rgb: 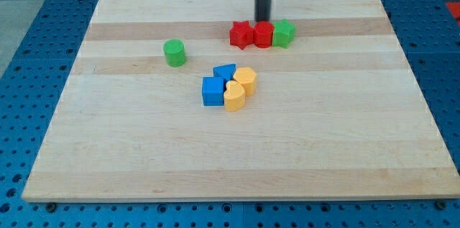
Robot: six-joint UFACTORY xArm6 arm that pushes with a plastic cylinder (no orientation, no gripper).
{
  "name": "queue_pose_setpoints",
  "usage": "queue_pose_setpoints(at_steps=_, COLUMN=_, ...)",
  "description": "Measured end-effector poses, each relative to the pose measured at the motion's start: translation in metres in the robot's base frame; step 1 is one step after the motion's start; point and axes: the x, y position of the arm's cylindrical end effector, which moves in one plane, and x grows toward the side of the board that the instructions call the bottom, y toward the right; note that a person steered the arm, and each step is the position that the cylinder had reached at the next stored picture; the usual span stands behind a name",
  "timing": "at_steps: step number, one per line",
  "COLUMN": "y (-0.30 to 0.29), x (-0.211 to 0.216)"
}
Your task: Push the green star towards right side of the green circle
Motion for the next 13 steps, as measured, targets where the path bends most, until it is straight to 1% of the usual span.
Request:
queue_pose_setpoints(at_steps=1, y=0.026, x=0.004)
queue_pose_setpoints(at_steps=2, y=0.035, x=0.013)
queue_pose_setpoints(at_steps=4, y=0.035, x=0.049)
queue_pose_setpoints(at_steps=5, y=0.037, x=0.06)
queue_pose_setpoints(at_steps=7, y=0.073, x=0.083)
queue_pose_setpoints(at_steps=8, y=0.065, x=0.083)
queue_pose_setpoints(at_steps=11, y=-0.014, x=0.095)
queue_pose_setpoints(at_steps=12, y=-0.025, x=0.095)
queue_pose_setpoints(at_steps=13, y=-0.003, x=0.093)
